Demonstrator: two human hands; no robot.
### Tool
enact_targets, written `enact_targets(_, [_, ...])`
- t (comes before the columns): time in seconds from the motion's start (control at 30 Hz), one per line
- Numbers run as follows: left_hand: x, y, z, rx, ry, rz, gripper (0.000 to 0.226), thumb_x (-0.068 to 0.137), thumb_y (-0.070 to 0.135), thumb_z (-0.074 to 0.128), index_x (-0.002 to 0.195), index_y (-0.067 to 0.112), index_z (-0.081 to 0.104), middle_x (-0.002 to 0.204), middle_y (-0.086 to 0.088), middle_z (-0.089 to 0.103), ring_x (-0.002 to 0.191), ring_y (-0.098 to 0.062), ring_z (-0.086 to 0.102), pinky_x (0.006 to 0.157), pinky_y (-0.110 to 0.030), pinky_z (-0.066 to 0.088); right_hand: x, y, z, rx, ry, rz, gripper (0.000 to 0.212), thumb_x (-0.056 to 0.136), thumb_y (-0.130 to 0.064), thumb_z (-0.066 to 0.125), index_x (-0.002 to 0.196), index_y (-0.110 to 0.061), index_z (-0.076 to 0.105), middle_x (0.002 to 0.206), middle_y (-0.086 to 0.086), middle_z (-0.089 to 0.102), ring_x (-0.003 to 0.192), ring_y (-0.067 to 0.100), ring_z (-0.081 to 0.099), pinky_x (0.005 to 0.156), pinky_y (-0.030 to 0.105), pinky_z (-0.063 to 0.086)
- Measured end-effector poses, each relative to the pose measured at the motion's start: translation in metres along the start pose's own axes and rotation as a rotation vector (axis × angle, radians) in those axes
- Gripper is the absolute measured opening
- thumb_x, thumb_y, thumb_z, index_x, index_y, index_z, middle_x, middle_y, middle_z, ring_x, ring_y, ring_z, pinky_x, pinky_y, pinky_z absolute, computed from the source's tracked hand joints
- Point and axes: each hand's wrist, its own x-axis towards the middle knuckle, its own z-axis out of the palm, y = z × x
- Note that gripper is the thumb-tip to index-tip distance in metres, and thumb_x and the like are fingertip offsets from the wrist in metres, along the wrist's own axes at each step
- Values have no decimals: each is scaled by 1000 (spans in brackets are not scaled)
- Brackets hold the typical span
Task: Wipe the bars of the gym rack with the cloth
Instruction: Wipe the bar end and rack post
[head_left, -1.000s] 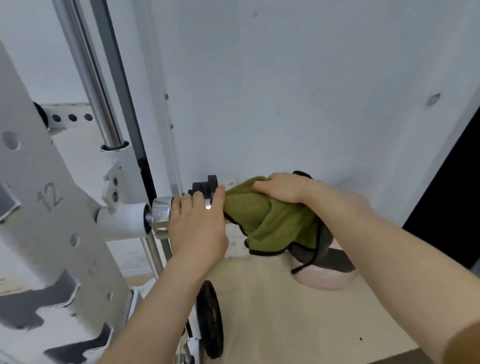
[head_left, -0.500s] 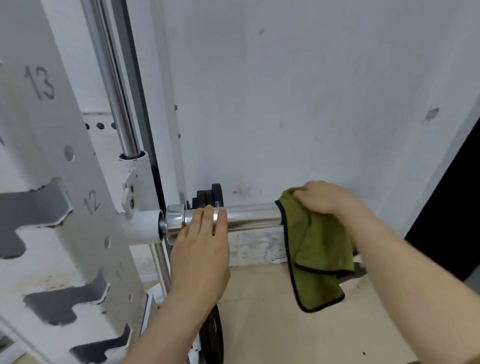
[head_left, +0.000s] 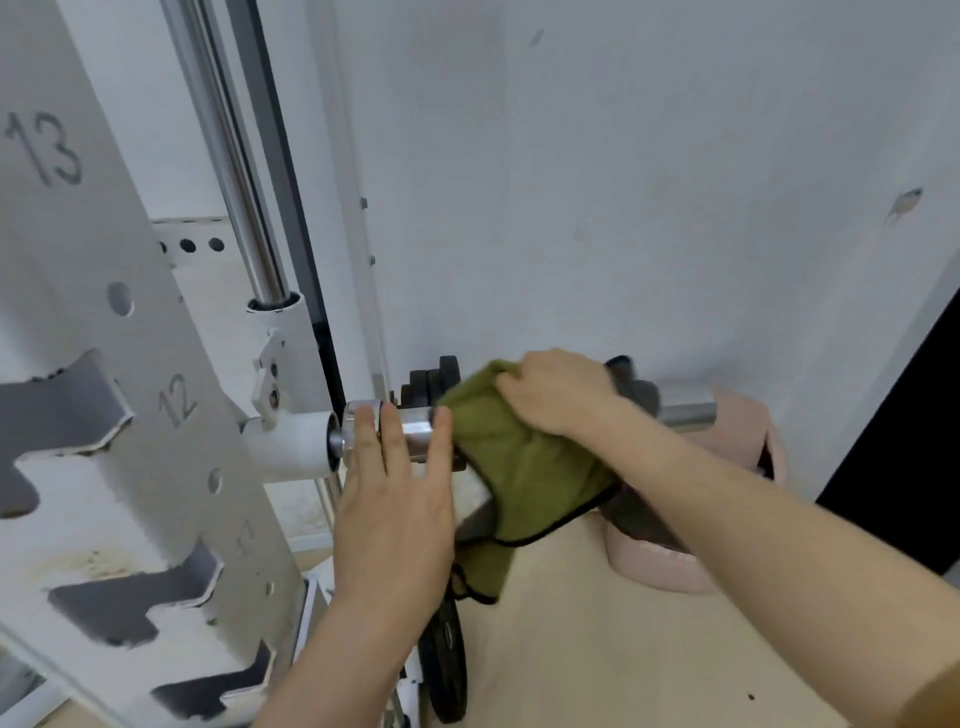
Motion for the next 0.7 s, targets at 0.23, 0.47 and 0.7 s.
enact_targets(0.23, [9, -4, -20, -61, 58, -11, 71, 86, 22, 47, 149, 27, 16, 156, -15, 18, 144, -33, 12, 118, -44, 12, -49, 111, -16, 782, 224, 576, 31, 98, -32, 39, 94, -10, 60, 95, 10, 63, 83, 24, 57, 68, 29, 41])
enact_targets(0.47, [24, 3, 1, -10, 82, -30, 77, 83, 17, 51, 150, 19, 13, 155, -20, 18, 143, -41, 5, 118, -52, 5, -63, 47, 28, 2461, 759, 817, 21, 101, -33, 41, 93, -22, 56, 109, 3, 66, 77, 14, 58, 79, 21, 49])
enact_targets(0.7, [24, -9, 0, -15, 106, 5, 76, 86, 16, 55, 151, 21, 16, 157, -17, 18, 144, -39, 9, 119, -49, 7, -45, 30, 52, 2500, 523, 746, 41, 99, -44, 37, 123, -20, 61, 119, 11, 64, 108, 32, 60, 97, 47, 47])
